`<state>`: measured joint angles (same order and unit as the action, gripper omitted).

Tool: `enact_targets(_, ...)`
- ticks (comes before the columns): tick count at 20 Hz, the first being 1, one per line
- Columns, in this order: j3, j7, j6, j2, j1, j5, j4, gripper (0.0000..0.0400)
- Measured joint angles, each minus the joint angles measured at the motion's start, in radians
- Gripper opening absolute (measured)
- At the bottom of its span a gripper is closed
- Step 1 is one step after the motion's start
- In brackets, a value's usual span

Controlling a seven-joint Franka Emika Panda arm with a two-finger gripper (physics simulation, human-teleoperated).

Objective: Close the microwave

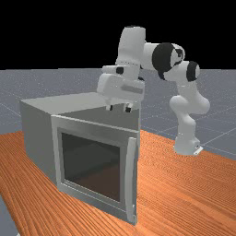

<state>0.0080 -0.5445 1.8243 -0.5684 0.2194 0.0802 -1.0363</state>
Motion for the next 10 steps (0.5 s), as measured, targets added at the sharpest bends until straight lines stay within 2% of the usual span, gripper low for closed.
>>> enact_targets(1,-0.004,0.011,0.083,0.031,0.002,0.011,-0.084,0.04)
enact_targets(4,-0.009,0.026,0.239,0.071,0.005,0.022,-0.251,0.04)
enact_targets(5,-0.006,0.02,0.252,0.071,0.003,0.015,-0.274,0.0397)
enact_targets(6,-0.011,0.03,0.31,0.09,0.007,0.026,-0.313,0.04)
enact_targets(7,-0.032,0.072,0.421,0.114,0.021,0.07,-0.379,0.04)
enact_targets(10,-0.016,0.043,0.375,0.131,0.012,0.045,-0.366,0.04)
